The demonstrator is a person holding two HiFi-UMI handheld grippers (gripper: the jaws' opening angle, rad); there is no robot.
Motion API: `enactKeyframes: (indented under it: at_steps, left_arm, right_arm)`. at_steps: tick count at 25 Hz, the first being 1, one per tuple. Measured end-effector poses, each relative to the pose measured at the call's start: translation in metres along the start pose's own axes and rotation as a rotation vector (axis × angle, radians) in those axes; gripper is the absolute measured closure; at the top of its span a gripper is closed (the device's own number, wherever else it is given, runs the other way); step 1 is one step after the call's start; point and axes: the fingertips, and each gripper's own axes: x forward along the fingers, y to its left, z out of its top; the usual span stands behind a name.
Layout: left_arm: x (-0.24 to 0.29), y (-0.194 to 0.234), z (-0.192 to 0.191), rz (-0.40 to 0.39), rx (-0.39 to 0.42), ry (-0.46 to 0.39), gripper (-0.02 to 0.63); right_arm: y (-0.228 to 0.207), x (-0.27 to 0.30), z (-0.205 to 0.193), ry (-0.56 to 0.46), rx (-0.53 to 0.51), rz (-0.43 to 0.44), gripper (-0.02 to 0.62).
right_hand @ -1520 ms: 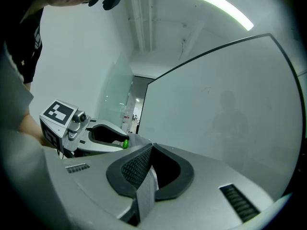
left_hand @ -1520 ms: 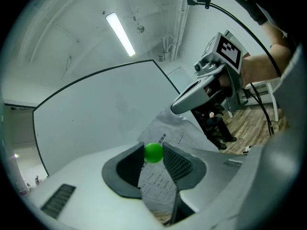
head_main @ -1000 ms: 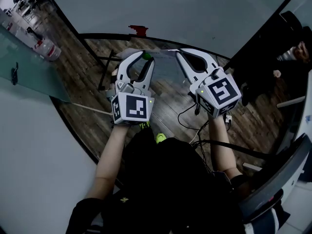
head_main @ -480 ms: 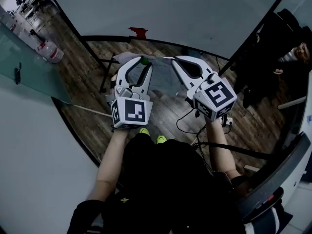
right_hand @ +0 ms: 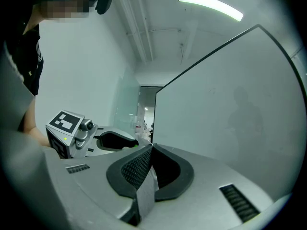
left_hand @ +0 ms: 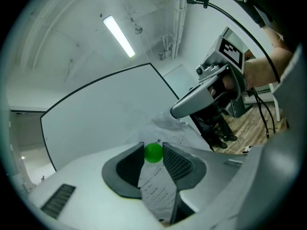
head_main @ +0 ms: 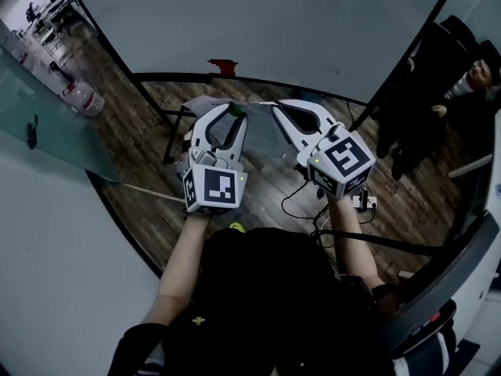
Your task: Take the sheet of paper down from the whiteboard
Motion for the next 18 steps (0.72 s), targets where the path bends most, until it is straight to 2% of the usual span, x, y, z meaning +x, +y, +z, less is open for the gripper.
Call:
enactKeyframes:
  at_steps: [18]
  left_arm:
    - [0.015,0.006,0.002,0.010,0.000,-0.003,0.472]
  right_arm:
    - [-0.009,0.008,-0.001,0.005,-0.014,0.028,0.580]
